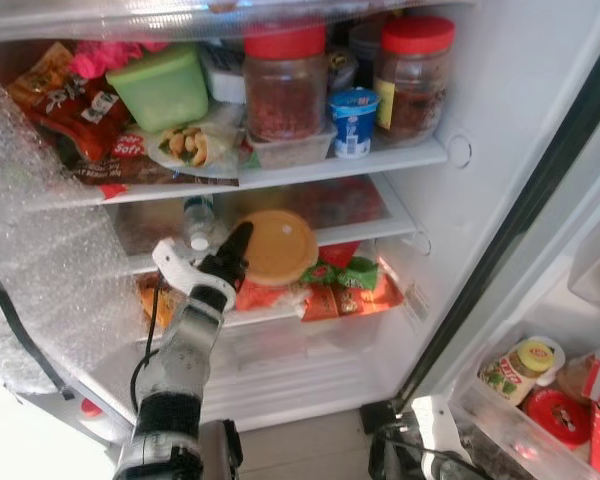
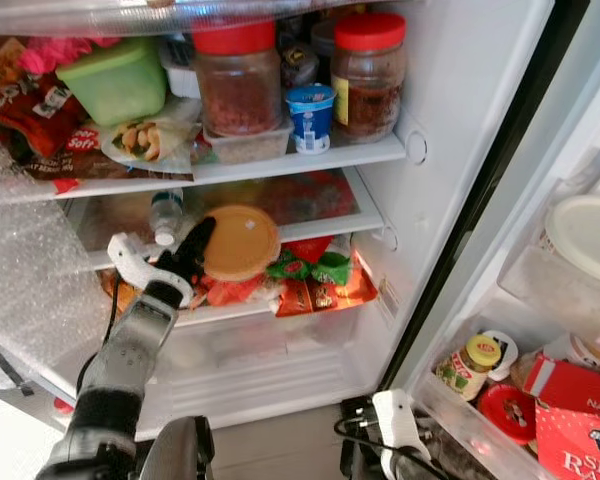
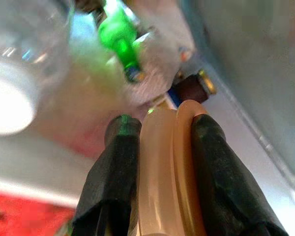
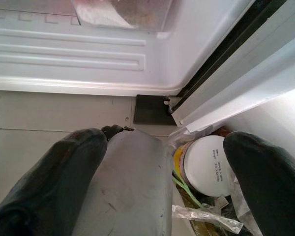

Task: Restocking fridge

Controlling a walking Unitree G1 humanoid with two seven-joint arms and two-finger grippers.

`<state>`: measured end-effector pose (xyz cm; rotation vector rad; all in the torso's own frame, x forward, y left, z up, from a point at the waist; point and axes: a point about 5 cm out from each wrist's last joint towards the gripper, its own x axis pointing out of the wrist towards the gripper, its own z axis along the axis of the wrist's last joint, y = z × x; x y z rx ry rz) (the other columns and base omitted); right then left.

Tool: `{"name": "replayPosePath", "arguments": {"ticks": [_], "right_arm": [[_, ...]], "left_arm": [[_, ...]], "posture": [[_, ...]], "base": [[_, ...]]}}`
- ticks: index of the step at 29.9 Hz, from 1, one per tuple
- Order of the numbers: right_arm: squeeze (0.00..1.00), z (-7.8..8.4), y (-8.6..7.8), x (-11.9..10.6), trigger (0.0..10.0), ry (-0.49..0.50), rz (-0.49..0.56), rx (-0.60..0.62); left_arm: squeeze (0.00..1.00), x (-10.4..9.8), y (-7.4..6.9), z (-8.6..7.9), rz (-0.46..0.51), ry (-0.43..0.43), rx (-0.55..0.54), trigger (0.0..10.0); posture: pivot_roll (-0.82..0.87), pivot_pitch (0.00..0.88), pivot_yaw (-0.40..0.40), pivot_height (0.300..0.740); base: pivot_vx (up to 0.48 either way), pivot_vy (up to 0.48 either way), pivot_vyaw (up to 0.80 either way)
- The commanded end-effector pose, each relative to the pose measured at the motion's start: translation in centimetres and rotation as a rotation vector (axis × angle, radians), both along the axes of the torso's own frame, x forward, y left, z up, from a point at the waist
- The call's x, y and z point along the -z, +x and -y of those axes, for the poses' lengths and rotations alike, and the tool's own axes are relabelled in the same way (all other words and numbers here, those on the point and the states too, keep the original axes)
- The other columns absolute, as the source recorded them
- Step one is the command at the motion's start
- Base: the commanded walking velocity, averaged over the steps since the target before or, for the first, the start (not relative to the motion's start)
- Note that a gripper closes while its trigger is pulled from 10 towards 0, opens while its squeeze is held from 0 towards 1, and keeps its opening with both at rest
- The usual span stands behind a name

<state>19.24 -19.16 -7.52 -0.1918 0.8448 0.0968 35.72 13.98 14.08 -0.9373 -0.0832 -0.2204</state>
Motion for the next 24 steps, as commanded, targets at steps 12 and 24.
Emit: {"name": "replayPosePath", "arguments": {"ticks": [12, 24], "right_arm": [[0.0, -0.5, -4.8, 2.4, 10.0, 0.016, -0.204, 0.008], [0.0, -0.4, -4.9, 2.4, 10.0, 0.009, -0.206, -0.001]], "left_arm": [[0.0, 0.0, 2.9, 0.4, -0.093, -0.039, -0.14, 10.0], [0.0, -0.9, 3.9, 0.2, -0.15, -0.052, -0.228, 10.0]], "posture": [[-0.07, 0.056, 0.041, 0.563], [-0.08, 0.058, 0.042, 0.563]], "base": [[0.0, 0.0, 0.0], [0.0, 0.0, 0.0]]}}
